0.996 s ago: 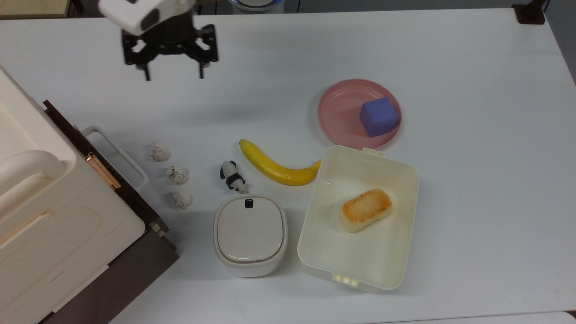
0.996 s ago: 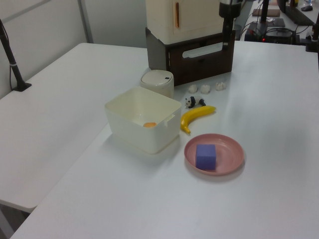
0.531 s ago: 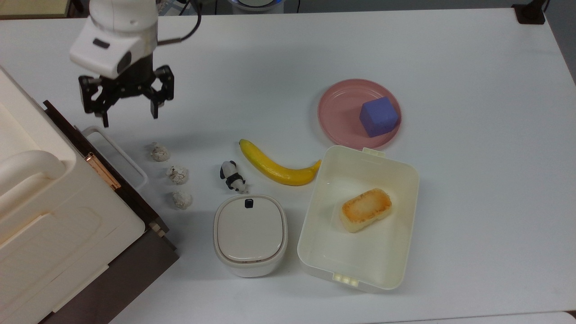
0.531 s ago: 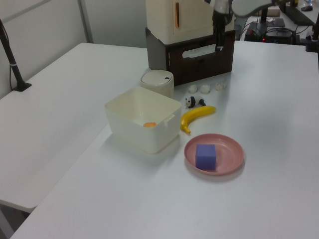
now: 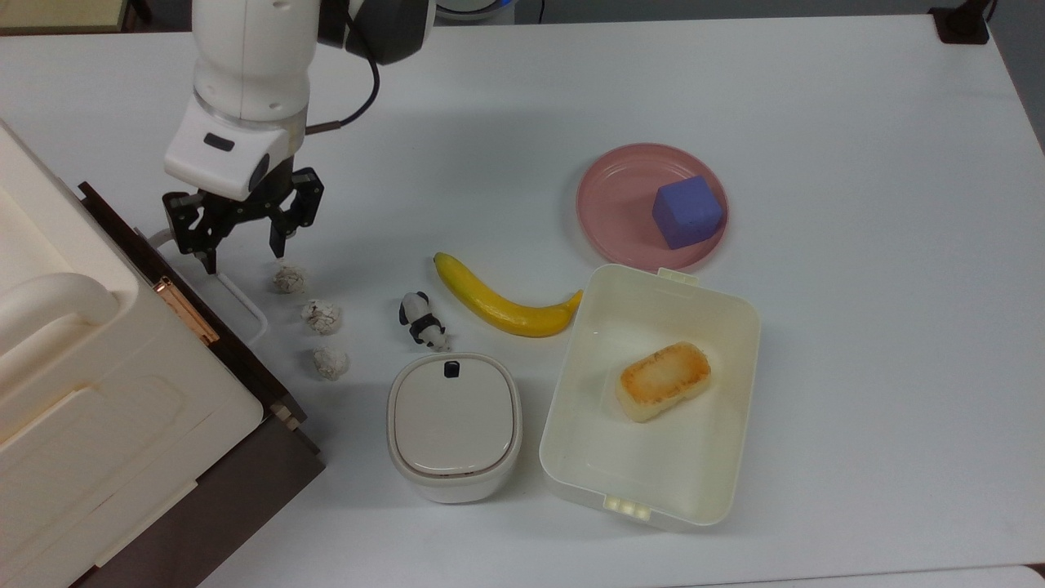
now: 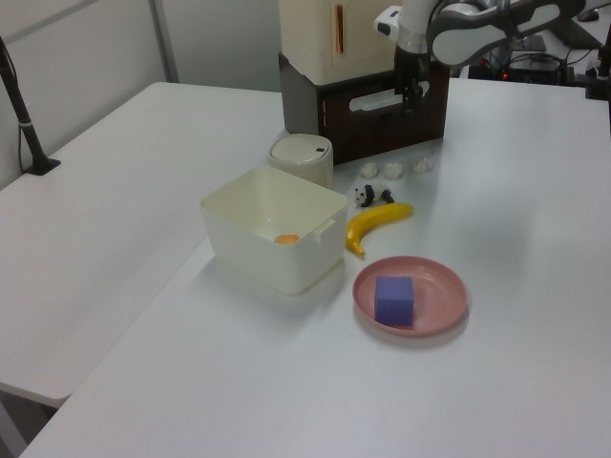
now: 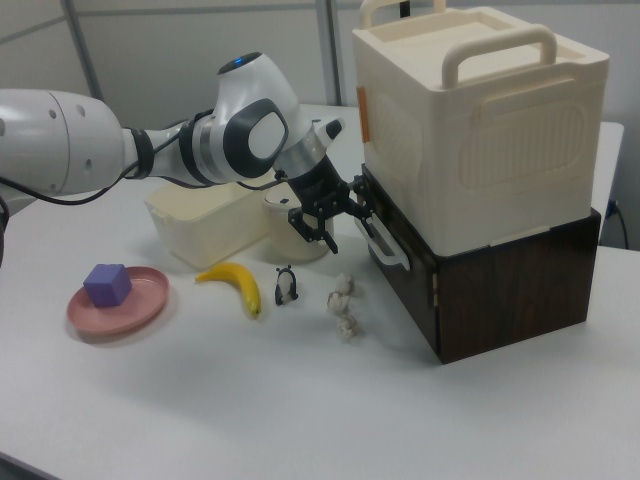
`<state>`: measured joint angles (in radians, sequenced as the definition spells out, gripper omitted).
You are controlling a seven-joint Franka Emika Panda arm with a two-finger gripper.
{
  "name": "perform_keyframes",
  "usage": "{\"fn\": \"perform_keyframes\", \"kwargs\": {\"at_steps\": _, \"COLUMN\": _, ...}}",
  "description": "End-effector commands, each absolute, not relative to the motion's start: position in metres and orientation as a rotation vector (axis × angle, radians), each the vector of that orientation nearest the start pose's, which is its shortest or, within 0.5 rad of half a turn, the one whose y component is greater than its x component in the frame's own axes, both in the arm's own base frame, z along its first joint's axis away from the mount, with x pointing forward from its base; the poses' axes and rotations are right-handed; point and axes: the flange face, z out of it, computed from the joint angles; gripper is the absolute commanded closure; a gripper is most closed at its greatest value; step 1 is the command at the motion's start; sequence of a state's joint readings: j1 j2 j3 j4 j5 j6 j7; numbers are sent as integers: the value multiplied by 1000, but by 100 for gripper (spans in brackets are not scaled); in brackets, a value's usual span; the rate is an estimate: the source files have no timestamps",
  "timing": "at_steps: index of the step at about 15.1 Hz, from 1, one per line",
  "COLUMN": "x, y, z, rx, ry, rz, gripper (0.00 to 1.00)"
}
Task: Slide open the drawer
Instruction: 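Move the gripper toward the wooden drawer's handle and lower it, then close the gripper on the drawer handle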
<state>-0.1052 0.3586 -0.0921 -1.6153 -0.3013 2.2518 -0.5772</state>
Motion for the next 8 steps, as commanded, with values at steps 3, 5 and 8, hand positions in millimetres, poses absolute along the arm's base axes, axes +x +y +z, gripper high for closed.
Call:
{"fn": "perform_keyframes", "kwargs": {"at_steps": 3, "x": 679, "y": -136, "z": 430, "rx": -3380, "ry": -1029, "rz": -218, "gripper": 34}}
{"fn": "perform_keyframes", "kwargs": {"at_steps": 5, "x": 686, "y": -138, "z": 435, "rx": -3388, "ry": -1022, "rz": -242, "gripper": 35}}
{"fn": "perform_keyframes", "kwargs": {"at_steps": 8, "x": 692, "y": -143, "z": 430, "rx": -3396, "ry": -1014, "rz": -243, "gripper": 36}}
